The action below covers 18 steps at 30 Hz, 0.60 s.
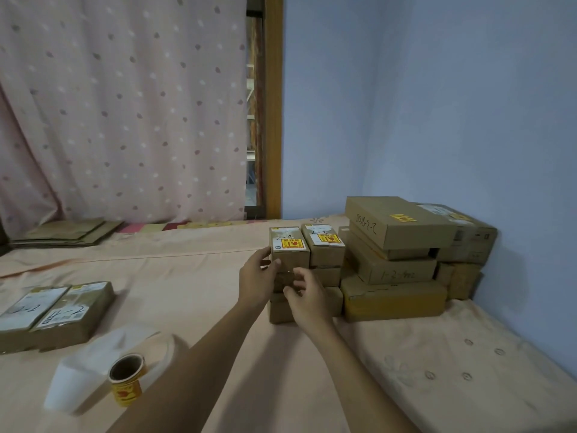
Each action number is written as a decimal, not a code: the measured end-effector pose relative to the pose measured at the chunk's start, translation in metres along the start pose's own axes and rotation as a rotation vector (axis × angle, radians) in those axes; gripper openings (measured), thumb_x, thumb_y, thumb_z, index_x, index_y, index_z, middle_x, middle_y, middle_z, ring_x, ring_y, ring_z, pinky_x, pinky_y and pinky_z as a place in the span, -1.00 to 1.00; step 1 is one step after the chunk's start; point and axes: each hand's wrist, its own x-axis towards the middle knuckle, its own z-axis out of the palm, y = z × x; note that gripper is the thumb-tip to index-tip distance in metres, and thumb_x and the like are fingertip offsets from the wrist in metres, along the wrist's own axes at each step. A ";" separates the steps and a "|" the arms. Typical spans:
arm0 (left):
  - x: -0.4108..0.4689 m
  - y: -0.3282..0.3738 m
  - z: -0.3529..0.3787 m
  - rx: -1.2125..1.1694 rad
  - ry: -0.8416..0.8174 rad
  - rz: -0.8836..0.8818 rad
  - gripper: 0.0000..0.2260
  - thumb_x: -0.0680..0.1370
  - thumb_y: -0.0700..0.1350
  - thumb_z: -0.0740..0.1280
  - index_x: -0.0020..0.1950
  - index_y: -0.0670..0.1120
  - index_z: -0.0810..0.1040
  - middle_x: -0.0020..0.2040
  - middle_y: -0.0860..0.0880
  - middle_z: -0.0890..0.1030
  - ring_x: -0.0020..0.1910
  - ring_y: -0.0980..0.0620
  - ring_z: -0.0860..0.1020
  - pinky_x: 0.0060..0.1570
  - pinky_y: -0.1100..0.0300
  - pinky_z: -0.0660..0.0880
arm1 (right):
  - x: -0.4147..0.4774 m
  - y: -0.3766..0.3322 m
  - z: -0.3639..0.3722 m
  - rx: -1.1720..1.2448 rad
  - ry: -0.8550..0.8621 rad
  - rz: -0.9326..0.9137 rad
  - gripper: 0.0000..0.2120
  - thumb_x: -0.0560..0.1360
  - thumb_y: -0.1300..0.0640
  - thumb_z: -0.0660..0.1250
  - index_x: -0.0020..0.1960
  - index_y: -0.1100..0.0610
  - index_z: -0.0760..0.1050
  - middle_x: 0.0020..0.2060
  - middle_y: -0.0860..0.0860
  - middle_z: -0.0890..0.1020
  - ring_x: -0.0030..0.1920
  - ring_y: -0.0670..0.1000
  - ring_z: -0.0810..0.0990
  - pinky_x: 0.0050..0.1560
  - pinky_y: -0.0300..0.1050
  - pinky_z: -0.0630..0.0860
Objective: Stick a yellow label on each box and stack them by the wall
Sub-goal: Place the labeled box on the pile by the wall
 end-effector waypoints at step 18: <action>-0.032 0.009 -0.146 0.176 -0.010 0.002 -0.71 0.61 0.01 0.33 0.31 -0.03 0.58 0.18 0.06 0.64 0.09 0.12 0.57 -0.08 0.38 0.41 | -0.040 -0.071 0.053 -0.139 -0.187 -0.064 -0.61 0.61 0.00 0.28 0.43 0.00 0.47 0.39 -0.06 0.53 0.37 -0.03 0.48 0.29 -0.10 0.43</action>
